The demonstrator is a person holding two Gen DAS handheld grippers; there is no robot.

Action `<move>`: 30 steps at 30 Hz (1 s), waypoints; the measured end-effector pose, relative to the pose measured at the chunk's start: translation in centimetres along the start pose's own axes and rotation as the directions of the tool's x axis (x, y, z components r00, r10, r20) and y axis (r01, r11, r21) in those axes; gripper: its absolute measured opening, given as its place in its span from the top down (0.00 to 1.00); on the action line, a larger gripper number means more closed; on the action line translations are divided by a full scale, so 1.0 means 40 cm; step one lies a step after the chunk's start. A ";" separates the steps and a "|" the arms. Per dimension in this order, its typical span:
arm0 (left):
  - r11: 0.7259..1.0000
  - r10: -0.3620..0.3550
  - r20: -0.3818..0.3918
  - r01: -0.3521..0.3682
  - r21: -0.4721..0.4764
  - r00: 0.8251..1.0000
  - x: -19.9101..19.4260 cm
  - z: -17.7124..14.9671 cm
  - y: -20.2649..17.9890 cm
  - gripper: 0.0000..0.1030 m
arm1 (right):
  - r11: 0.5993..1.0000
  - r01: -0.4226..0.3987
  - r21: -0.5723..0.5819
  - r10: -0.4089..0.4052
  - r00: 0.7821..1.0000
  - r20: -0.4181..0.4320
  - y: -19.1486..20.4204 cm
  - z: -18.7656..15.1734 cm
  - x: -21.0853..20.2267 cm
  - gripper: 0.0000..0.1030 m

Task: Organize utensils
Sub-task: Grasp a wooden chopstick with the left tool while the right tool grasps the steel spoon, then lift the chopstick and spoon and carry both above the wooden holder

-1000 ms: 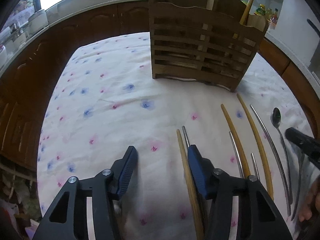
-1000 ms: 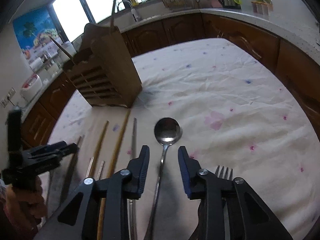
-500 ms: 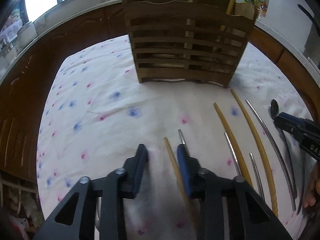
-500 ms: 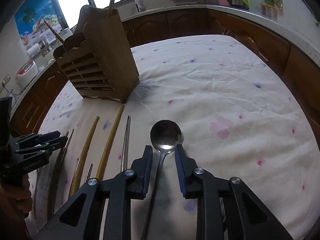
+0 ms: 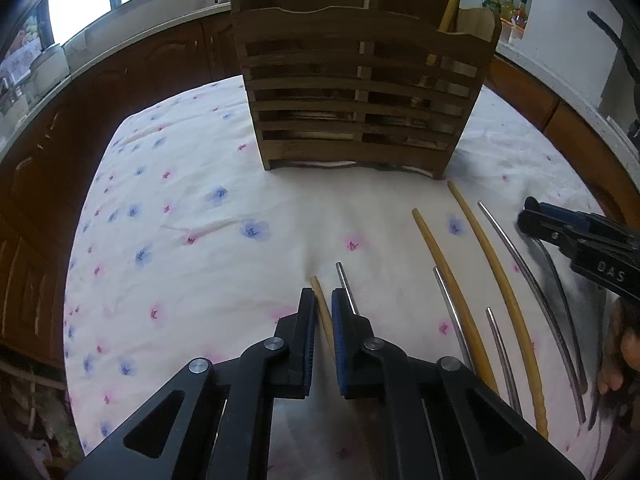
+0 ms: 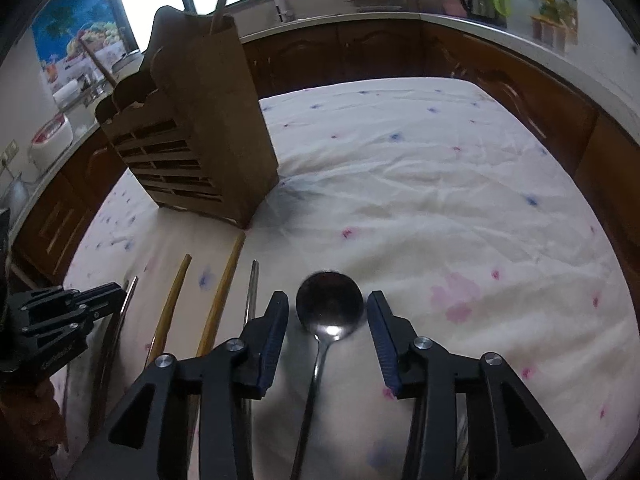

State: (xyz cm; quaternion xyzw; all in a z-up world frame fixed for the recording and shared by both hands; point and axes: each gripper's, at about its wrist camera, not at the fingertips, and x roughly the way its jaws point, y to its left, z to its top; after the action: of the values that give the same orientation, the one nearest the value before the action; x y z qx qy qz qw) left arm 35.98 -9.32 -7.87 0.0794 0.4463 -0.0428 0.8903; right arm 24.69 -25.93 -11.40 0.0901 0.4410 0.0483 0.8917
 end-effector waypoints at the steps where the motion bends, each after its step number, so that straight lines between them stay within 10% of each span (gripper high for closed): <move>1: 1.000 -0.012 0.001 0.012 -0.010 1.000 -0.003 -0.002 0.010 0.95 | 1.000 -0.009 0.007 0.009 1.000 0.000 -0.006 0.003 0.000 0.67; 30: 0.985 -0.127 0.318 0.159 -0.074 0.939 -0.414 -0.119 0.106 0.98 | 0.994 -0.110 0.006 0.103 0.948 0.301 0.025 0.020 -0.350 0.67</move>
State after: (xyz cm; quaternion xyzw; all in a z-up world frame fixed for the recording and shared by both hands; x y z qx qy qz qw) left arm 22.95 -4.19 3.06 -0.0051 0.3061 -0.0973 0.9470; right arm 16.80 -27.35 0.18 0.1302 0.2955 0.0773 0.9433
